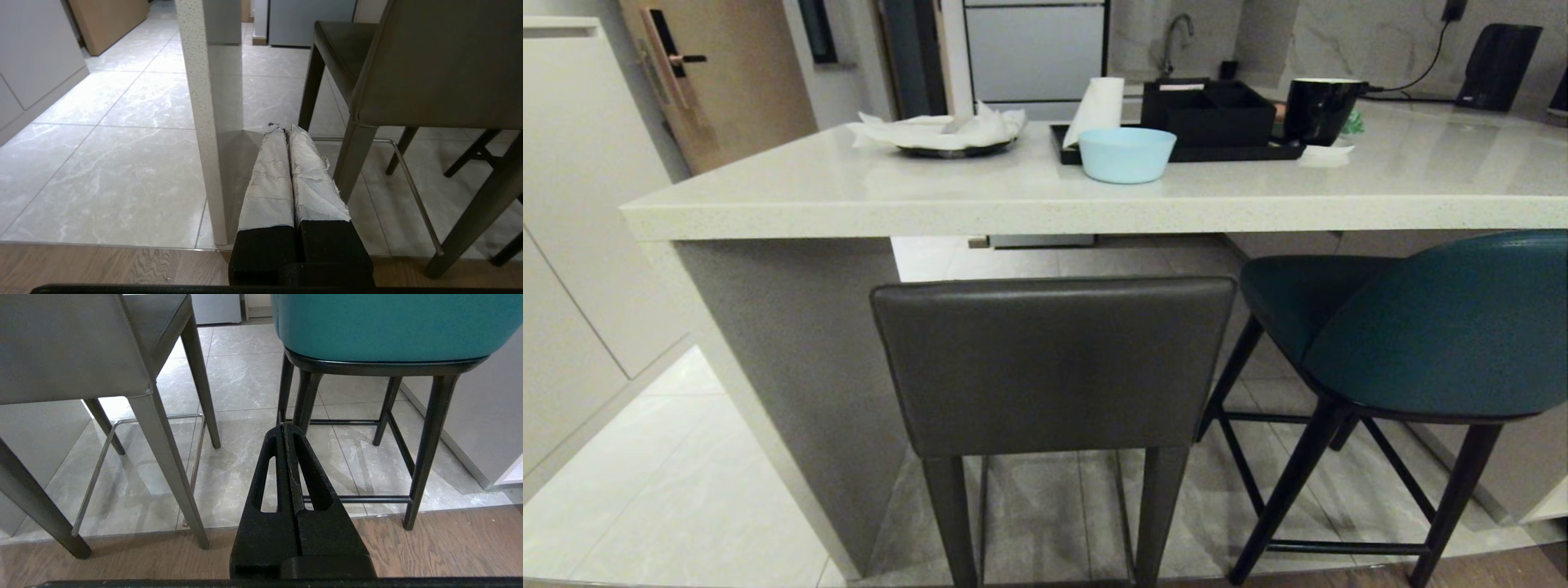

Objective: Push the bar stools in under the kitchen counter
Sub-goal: Pull the gray chair out from under the dining table

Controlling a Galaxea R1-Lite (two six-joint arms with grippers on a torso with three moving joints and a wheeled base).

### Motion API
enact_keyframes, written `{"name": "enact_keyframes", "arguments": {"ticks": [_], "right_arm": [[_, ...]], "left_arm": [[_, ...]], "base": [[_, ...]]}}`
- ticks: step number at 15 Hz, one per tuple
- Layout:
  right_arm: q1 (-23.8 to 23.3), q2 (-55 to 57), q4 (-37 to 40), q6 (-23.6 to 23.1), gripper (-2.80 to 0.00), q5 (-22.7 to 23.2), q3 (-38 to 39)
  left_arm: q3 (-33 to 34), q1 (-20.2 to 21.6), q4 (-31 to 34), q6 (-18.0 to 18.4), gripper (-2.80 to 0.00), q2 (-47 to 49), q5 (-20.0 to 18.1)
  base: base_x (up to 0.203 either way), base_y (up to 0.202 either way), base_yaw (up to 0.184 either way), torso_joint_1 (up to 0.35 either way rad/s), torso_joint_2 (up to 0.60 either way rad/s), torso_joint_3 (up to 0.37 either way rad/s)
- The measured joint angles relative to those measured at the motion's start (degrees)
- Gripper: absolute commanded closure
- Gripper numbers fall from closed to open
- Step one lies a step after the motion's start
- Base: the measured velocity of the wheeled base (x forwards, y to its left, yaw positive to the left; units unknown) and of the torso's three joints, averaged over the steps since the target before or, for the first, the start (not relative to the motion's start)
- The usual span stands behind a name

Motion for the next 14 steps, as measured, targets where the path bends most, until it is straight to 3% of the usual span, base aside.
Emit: {"name": "enact_keyframes", "arguments": {"ticks": [6, 14], "right_arm": [[0.0, 0.0, 0.0, -0.02, 0.0, -0.02, 0.0], [0.0, 0.0, -0.01, -0.02, 0.0, -0.01, 0.0]], "left_arm": [[0.0, -0.01, 0.01, 0.0, 0.0, 0.0, -0.01], [0.0, -0.01, 0.01, -0.01, 0.0, 0.0, 0.01]], "base": [[0.0, 0.0, 0.0, 0.0, 0.0, 0.0], [0.173, 0.0, 0.001, 0.004, 0.0, 0.003]]}}
